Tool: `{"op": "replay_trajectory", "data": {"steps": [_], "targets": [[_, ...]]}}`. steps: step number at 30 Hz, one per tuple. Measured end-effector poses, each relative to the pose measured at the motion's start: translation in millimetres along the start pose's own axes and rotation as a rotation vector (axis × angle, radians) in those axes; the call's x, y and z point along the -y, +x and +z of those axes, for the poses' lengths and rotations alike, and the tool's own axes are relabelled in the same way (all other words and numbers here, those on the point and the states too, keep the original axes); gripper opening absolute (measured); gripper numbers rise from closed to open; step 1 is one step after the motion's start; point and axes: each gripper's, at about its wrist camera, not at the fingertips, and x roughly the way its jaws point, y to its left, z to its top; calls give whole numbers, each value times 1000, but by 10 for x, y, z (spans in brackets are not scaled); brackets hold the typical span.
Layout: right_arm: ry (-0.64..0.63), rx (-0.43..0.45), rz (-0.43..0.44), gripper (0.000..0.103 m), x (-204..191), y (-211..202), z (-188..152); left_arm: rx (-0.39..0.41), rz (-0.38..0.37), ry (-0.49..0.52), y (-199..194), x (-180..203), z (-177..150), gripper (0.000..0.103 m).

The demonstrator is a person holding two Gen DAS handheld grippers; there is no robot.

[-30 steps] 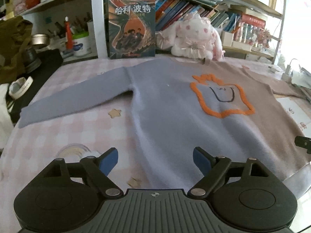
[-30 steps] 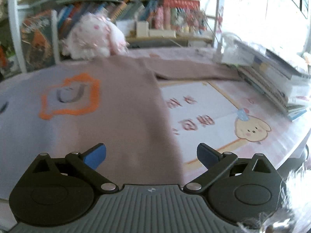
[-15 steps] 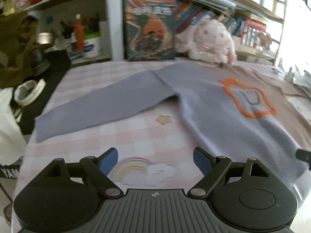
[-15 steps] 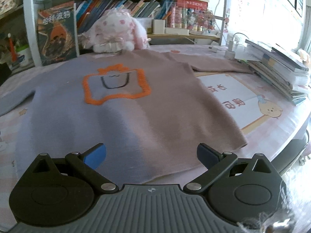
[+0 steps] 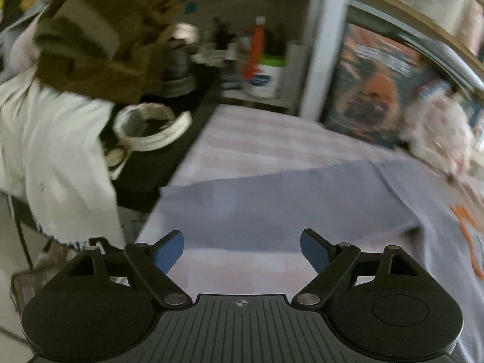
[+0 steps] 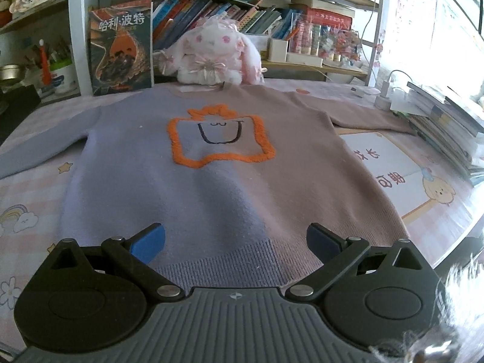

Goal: Fold clothes
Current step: 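Grasp the lavender sleeve cuff with the left gripper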

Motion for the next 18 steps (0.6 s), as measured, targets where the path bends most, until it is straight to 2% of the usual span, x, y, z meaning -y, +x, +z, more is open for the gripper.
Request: {"op": "replay_trajectory", "data": {"steps": [4, 6, 9, 10, 13, 18], "targets": [[-14, -3, -15, 101, -6, -6, 23, -5, 33, -69, 104, -122, 28, 86], [-18, -5, -22, 101, -2, -9, 31, -11, 82, -106, 145, -174, 35, 85], [-22, -11, -31, 101, 10, -11, 35, -17, 109, -210, 181, -292, 16, 80], [-23, -13, -33, 101, 16, -11, 34, -12, 93, -223, 181, -295, 12, 72], [-18, -19, -44, 101, 40, -10, 27, -9, 22, -235, 192, -234, 7, 64], [-6, -25, -55, 101, 66, 0, 23, -27, -138, -275, 215, -63, -47, 62]]}}
